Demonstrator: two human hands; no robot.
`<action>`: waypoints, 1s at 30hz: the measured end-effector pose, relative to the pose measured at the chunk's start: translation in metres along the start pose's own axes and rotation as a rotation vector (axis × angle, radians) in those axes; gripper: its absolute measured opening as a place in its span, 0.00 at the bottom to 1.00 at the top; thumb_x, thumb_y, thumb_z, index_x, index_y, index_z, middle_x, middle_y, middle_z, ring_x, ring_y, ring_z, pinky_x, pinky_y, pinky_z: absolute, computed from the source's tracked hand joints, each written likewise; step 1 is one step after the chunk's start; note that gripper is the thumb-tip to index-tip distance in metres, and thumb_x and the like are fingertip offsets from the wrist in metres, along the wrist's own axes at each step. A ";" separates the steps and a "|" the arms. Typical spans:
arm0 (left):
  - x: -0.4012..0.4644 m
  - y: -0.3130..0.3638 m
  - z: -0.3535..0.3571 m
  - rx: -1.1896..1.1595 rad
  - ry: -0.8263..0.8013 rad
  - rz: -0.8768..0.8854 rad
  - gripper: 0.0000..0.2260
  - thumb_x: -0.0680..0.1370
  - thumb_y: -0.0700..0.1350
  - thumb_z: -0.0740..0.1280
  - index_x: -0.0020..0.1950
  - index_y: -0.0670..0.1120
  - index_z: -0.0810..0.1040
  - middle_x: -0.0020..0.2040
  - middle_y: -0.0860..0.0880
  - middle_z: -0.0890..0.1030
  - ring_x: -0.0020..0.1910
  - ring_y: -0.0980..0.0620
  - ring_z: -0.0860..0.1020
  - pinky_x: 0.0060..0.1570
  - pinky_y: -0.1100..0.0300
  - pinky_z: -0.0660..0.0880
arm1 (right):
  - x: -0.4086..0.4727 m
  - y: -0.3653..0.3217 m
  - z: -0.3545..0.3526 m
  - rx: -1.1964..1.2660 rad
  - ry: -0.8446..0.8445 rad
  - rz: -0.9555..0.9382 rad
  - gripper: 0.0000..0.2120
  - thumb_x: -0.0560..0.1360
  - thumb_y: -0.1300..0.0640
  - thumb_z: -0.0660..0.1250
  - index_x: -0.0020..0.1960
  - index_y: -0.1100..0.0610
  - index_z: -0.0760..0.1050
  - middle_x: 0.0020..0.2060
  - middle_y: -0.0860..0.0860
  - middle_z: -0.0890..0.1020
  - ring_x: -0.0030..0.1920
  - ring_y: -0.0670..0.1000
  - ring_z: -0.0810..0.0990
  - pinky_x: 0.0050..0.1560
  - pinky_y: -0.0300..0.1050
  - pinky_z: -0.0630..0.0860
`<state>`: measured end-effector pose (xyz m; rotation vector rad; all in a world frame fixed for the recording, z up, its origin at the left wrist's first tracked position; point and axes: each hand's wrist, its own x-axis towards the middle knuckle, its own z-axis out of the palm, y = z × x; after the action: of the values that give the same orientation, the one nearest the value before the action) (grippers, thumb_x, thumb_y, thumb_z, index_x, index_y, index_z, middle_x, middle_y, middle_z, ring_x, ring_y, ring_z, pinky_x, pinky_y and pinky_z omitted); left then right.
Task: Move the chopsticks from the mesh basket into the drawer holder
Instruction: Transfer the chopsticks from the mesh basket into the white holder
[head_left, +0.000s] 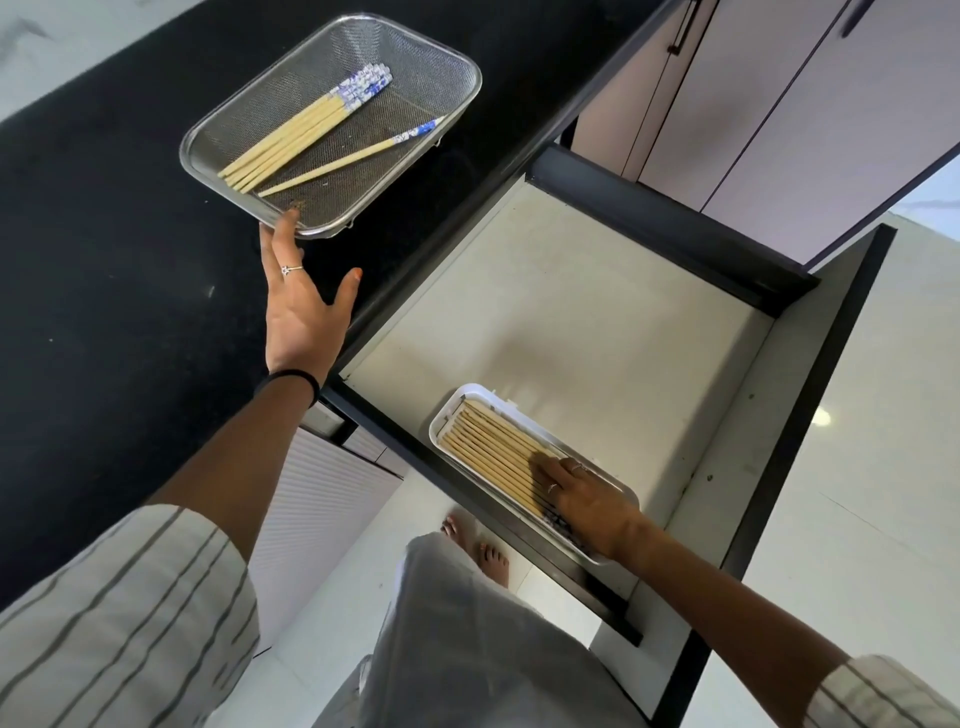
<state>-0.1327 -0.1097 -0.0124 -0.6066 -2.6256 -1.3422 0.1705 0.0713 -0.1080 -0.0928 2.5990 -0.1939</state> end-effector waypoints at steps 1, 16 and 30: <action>0.000 0.000 0.000 0.001 0.002 0.002 0.33 0.77 0.46 0.69 0.77 0.49 0.55 0.78 0.42 0.54 0.72 0.46 0.65 0.57 0.85 0.56 | 0.000 0.000 0.000 -0.015 0.000 -0.007 0.41 0.75 0.62 0.67 0.77 0.60 0.44 0.78 0.56 0.44 0.77 0.58 0.51 0.76 0.51 0.57; 0.003 -0.003 0.000 -0.028 0.004 0.011 0.32 0.77 0.46 0.69 0.76 0.50 0.56 0.77 0.42 0.56 0.71 0.48 0.65 0.59 0.83 0.57 | 0.006 -0.005 0.001 0.181 0.072 0.119 0.33 0.80 0.56 0.59 0.78 0.56 0.43 0.78 0.54 0.46 0.78 0.54 0.51 0.76 0.46 0.51; 0.003 -0.003 -0.001 -0.023 -0.001 0.003 0.31 0.77 0.44 0.69 0.75 0.49 0.56 0.77 0.42 0.56 0.71 0.50 0.65 0.59 0.83 0.57 | 0.005 -0.004 -0.002 0.113 0.071 0.047 0.38 0.79 0.57 0.60 0.77 0.57 0.37 0.78 0.52 0.39 0.78 0.53 0.48 0.76 0.48 0.52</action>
<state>-0.1373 -0.1112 -0.0135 -0.6142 -2.6123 -1.3736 0.1658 0.0674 -0.1083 0.0156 2.6512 -0.3325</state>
